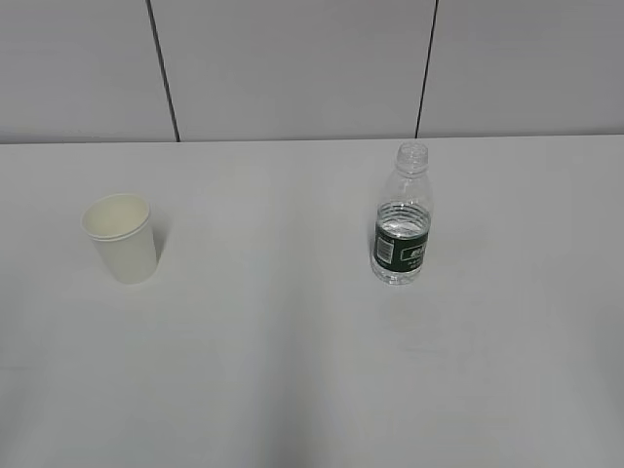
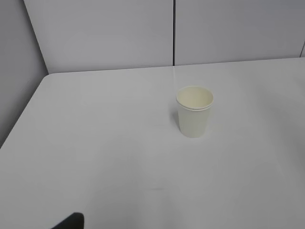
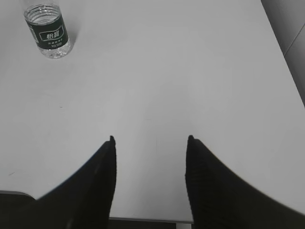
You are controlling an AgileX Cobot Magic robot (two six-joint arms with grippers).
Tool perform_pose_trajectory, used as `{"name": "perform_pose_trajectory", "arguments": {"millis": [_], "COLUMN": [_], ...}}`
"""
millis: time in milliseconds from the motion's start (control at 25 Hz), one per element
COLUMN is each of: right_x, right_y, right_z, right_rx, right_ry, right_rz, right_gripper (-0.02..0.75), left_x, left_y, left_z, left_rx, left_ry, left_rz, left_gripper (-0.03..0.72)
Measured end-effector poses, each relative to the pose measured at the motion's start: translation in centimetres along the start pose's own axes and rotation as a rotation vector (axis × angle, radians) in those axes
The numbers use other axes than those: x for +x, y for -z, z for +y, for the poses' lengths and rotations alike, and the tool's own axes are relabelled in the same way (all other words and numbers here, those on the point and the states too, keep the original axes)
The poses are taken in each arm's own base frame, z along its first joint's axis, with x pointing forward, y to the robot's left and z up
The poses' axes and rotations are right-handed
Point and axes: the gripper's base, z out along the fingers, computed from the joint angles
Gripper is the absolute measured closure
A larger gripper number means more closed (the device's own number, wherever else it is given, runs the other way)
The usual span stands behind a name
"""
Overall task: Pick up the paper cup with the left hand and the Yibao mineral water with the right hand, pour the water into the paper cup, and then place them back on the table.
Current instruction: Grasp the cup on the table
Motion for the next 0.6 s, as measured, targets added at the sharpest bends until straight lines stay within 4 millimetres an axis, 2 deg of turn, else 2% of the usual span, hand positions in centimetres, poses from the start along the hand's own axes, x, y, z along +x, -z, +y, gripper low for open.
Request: {"name": "perform_pose_trajectory", "arguments": {"millis": [200,480,600], "right_x": [0.0,0.0,0.0], "right_y": [0.0,0.0,0.0], "right_z": [0.0,0.0,0.0], "right_rx": [0.000,0.000,0.000], "right_ry": [0.000,0.000,0.000], "right_rz": [0.000,0.000,0.000], "right_gripper": [0.353,0.353,0.353], "left_x": [-0.2,-2.9,-3.7], "left_y": [0.1,0.8,0.6], "left_z": [0.0,0.2,0.2], "left_rx": [0.001,-0.014,-0.006], "left_ry": [0.002,0.018,0.030], "left_rz": [-0.021,-0.293,-0.326], "left_gripper": [0.127,0.127,0.127]}}
